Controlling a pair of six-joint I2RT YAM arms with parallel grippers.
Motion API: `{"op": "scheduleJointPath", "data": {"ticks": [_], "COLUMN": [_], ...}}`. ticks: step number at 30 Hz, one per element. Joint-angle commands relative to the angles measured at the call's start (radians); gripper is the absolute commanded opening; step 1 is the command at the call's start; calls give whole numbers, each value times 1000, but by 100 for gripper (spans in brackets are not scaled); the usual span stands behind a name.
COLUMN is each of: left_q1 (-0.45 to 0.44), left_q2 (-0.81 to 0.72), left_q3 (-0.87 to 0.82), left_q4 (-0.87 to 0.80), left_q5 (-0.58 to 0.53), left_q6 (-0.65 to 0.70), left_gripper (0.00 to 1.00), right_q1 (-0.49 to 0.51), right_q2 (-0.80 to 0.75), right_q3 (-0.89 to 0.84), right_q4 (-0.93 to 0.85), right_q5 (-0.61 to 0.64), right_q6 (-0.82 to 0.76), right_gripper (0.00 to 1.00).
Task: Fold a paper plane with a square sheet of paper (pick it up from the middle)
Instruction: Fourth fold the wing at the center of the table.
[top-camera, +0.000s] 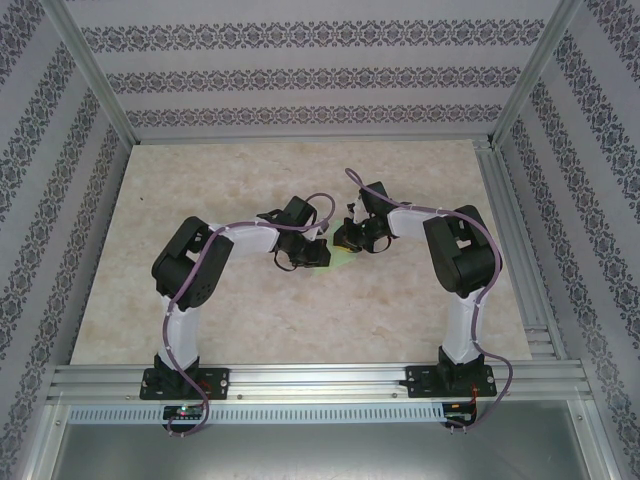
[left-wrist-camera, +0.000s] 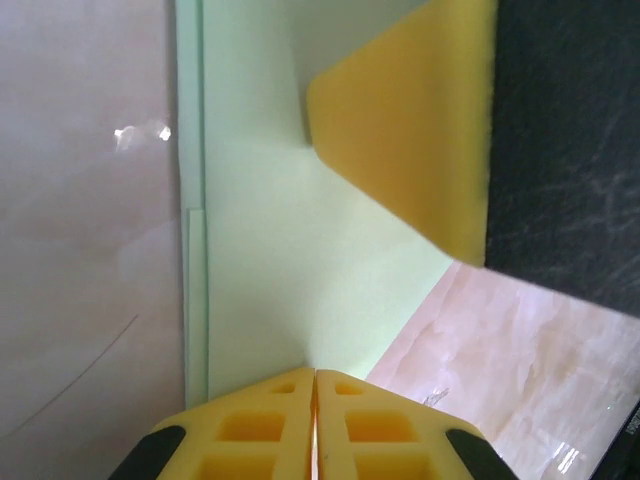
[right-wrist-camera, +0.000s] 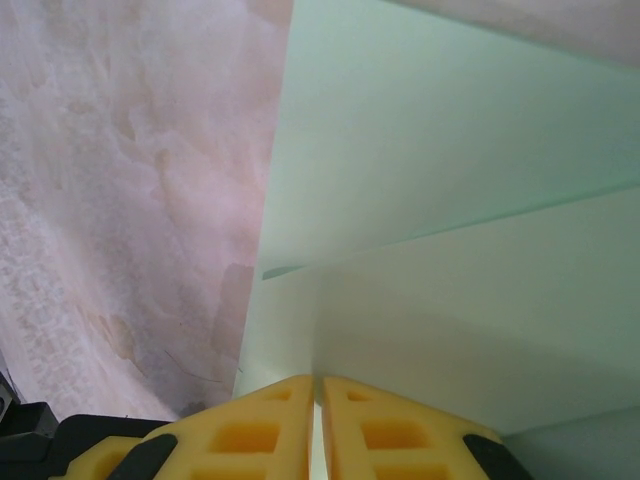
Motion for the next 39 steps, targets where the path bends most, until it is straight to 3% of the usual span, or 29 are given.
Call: {"op": "scheduleJointPath", "data": {"ticks": [1, 39], "left_q1": [12, 45], "left_q2": [1, -139], "left_q3": [-10, -257], "left_q4": [-90, -91], "left_q5": [-5, 14], "left_q6": [56, 140], "left_gripper": [9, 2], "right_q1": [-1, -7], "right_q2": [79, 92], "right_q3": [-19, -8], "right_q4": [-79, -125], "right_q5": [93, 127], "right_q6": [-37, -62], "right_gripper": [14, 14]}}
